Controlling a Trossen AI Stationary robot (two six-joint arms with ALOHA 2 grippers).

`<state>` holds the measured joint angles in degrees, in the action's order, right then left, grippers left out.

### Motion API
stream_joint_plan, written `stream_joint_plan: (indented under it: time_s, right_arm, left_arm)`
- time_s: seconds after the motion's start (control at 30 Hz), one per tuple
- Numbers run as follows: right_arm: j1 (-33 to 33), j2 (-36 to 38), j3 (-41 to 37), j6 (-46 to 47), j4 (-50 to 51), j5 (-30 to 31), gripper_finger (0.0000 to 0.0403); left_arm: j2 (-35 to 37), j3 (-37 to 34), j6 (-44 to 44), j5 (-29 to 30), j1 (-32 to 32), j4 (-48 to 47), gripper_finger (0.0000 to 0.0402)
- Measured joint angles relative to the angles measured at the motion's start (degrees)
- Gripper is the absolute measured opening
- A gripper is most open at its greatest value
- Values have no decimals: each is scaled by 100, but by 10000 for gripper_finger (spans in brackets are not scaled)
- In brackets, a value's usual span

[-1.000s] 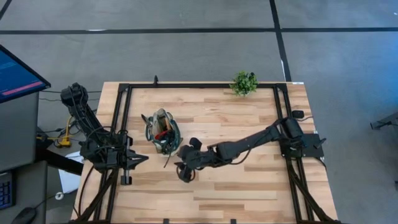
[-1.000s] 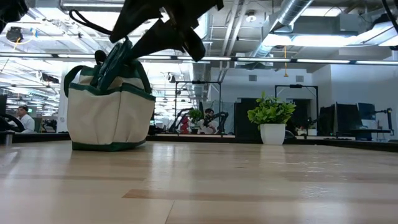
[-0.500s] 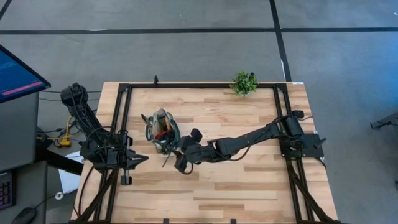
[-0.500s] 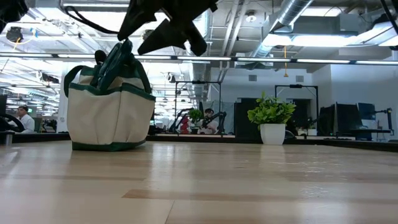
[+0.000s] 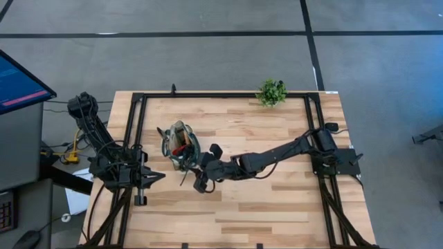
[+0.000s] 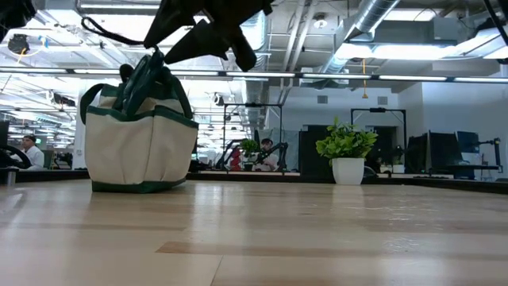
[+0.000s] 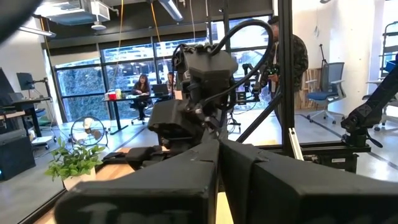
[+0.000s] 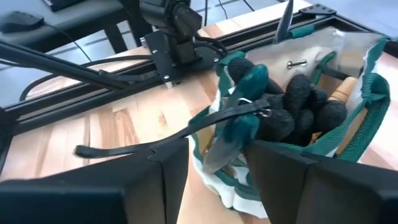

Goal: Pick & Place Garden tools in Gardening bag
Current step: Put the green shear scissors into the green gardening bag

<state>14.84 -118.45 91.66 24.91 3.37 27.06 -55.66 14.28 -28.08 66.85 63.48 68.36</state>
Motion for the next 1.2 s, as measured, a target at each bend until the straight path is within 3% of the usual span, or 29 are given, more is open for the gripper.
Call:
stream_joint_plan:
  time_s: [0.63,1.2]
  right_arm:
    - [-152,0,0,-238,4,1,137]
    - [-124,0,0,-806,-473,12,6]
  left_arm:
    - [0,0,-2,0,-1,0,3]
    - [0,0,-2,0,-2,0,3]
